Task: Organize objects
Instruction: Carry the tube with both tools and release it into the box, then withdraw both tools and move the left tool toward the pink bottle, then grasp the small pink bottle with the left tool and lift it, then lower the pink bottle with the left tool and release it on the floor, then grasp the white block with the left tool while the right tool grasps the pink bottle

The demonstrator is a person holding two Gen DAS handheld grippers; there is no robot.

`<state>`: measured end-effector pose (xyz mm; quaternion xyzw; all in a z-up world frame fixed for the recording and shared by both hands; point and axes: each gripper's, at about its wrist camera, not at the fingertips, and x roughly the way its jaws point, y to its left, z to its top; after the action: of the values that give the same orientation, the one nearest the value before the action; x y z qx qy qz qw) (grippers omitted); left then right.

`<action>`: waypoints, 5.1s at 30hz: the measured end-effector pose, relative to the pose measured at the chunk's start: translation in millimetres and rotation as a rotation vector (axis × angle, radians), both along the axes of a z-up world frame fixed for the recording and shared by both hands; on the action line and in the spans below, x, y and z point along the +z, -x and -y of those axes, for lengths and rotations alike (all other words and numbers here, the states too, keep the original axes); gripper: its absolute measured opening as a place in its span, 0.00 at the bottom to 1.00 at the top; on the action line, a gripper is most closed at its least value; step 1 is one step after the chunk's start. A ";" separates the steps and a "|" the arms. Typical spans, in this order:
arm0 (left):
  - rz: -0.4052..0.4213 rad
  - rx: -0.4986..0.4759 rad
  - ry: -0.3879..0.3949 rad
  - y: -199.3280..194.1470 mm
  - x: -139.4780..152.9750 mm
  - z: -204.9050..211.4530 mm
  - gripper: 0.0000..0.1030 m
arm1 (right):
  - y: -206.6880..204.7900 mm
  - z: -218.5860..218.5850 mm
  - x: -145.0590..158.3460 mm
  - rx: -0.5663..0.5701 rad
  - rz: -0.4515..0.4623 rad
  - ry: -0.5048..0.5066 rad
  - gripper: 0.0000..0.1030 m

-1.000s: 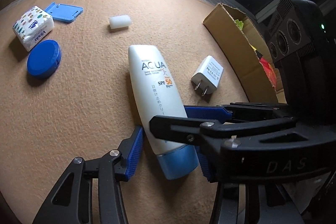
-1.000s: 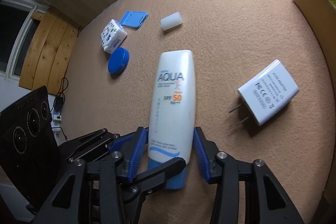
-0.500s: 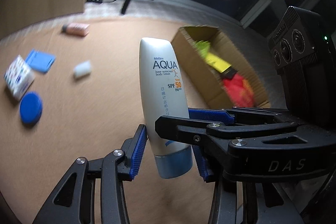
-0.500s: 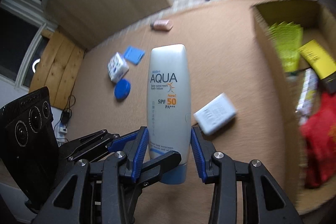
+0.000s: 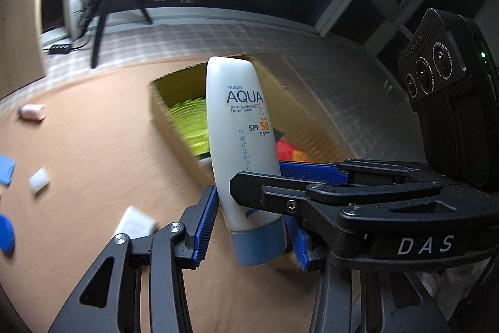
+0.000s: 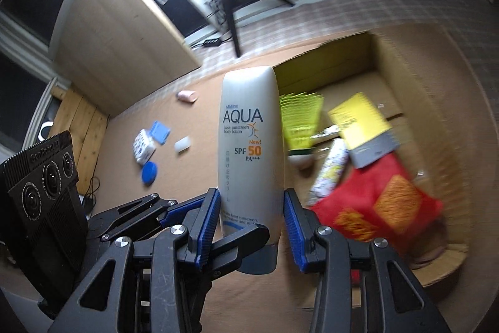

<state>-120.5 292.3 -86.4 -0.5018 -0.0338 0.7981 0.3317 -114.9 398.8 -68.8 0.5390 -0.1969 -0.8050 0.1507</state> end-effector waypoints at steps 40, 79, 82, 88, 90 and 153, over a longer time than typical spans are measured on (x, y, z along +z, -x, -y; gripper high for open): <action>-0.041 0.064 0.085 -13.4 4.6 32.2 0.59 | -7.6 -35.0 -1.5 -0.143 -0.023 -0.070 0.50; 0.037 0.473 0.132 159.0 -19.2 286.6 0.59 | 29.2 134.9 -13.1 0.069 -0.046 -0.037 0.50; 0.027 0.463 0.142 182.6 -24.7 267.9 0.59 | 24.9 130.4 -14.9 0.067 -0.035 -0.038 0.50; 0.026 0.446 0.183 227.1 -42.4 233.5 0.58 | 14.7 113.0 -22.4 0.051 -0.006 -0.042 0.50; 0.031 0.425 0.205 241.4 -50.4 223.3 0.58 | 13.3 105.8 -24.5 0.043 0.005 -0.042 0.50; 0.059 0.248 0.296 -7.1 -89.7 203.3 0.48 | -3.2 146.8 -28.8 0.176 -0.022 -0.029 0.51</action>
<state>-113.5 89.0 -176.1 -0.5602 0.0125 0.8142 0.1522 -111.7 252.0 -97.7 0.5473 -0.1353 -0.7975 0.2150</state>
